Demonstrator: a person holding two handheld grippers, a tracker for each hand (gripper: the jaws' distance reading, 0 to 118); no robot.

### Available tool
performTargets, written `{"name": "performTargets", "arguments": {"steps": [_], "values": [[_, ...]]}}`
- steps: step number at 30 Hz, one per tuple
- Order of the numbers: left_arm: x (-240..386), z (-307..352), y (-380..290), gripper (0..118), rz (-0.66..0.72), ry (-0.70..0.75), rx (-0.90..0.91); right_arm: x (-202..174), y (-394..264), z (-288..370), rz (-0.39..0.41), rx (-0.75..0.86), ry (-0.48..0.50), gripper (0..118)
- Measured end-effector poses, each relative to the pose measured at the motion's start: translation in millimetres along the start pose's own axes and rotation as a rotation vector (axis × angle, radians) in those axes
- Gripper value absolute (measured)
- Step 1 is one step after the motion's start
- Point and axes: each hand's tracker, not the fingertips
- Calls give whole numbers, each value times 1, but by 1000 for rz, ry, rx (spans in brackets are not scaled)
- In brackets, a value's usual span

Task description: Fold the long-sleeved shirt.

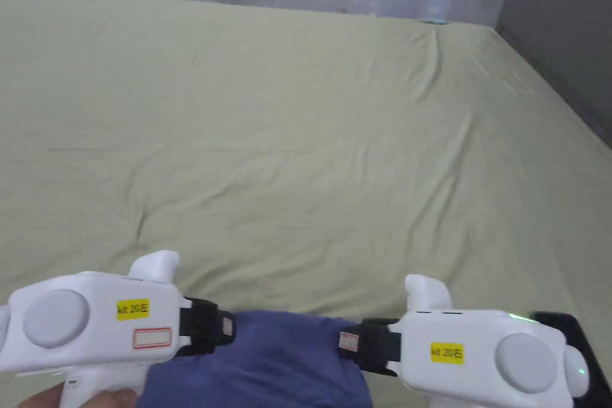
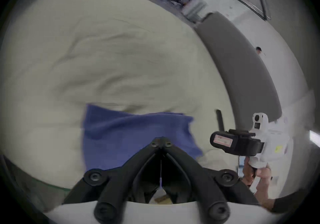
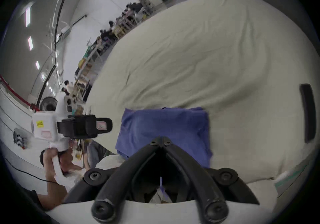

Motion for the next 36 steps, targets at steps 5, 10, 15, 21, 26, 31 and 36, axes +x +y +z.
{"name": "performTargets", "arguments": {"steps": [5, 10, 15, 21, 26, 31, 36], "values": [[-46, 12, -12, 0, 111, 14, 4, -3, -2, -69, -4, -155, -36, 0], [-59, 11, -25, 0, 142, 22, -20, 25, -11, -94, -41, -201, -87, 0], [-72, 12, -26, 0, 174, 3, -32, 22, -6, -94, -24, -219, -108, 0], [-97, -9, -19, 115, 246, -136, -53, 38, -5, -94, -101, -226, -41, 0], [-131, -36, -30, 115, 326, -259, -151, 53, -5, -95, -183, -243, 34, 0], [-124, -63, -7, 118, 318, -381, -196, 59, -4, -98, -216, -249, 60, 0], [-109, -88, -8, 88, 260, -506, -307, 60, -5, -98, -231, -248, 65, 0]]}}
